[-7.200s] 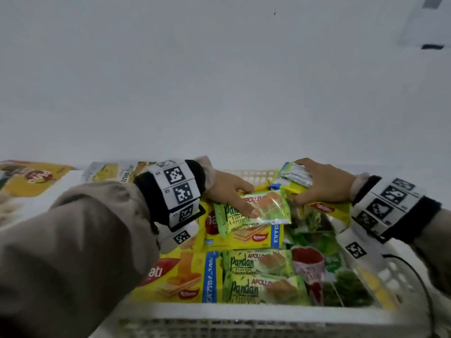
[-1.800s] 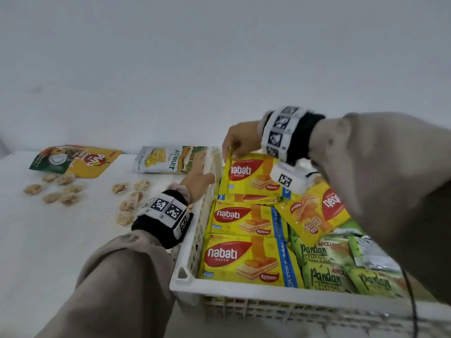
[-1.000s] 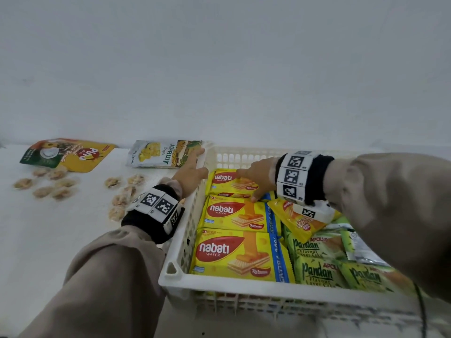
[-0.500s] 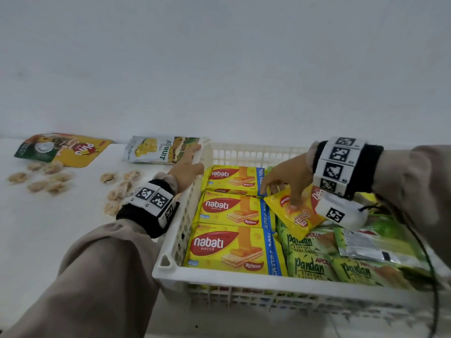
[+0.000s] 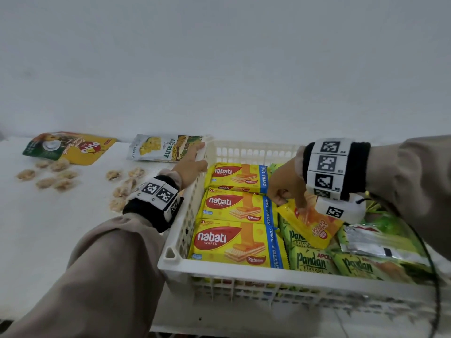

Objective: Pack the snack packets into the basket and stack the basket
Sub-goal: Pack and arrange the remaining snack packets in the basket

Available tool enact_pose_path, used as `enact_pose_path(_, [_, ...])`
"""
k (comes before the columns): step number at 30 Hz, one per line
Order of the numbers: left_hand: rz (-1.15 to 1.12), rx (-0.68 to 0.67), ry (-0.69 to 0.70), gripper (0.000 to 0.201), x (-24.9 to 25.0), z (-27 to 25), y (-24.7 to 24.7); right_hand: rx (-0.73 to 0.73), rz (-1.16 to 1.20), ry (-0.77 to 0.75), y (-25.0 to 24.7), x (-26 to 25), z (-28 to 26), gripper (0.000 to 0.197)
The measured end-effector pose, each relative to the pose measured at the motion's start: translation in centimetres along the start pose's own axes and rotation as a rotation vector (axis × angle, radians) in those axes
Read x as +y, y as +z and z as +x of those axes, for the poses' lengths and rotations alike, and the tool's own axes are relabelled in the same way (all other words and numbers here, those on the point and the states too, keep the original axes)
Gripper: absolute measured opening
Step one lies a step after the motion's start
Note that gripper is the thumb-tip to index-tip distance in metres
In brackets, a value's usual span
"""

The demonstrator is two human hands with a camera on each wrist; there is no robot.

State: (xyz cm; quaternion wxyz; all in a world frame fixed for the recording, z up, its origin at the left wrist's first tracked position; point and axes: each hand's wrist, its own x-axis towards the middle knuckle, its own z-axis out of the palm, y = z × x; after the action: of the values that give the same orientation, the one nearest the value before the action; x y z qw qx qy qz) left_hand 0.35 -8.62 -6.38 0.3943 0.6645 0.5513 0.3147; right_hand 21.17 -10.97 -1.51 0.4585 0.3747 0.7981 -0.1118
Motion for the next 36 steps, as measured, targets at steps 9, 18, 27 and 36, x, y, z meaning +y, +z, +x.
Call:
enact_pose_path(9, [0.003,-0.006,-0.001,0.064,0.1,-0.2,-0.1,0.394,0.23,0.063,-3.4,1.4,-6.3,0.033])
enact_pose_path(18, [-0.01,-0.012,0.009,0.064,0.3,-0.6,-0.1,0.956,1.172,0.052,-2.0,1.5,-6.8,0.035])
enact_pose_path(27, [-0.03,-0.003,-0.001,0.062,0.4,-0.5,0.0,0.32,1.322,0.159,3.5,-0.7,-1.4,0.032])
enact_pose_path(36, [0.02,-0.021,0.003,0.062,0.9,-1.0,-0.1,0.377,0.417,0.359,1.8,-5.3,-1.5,0.043])
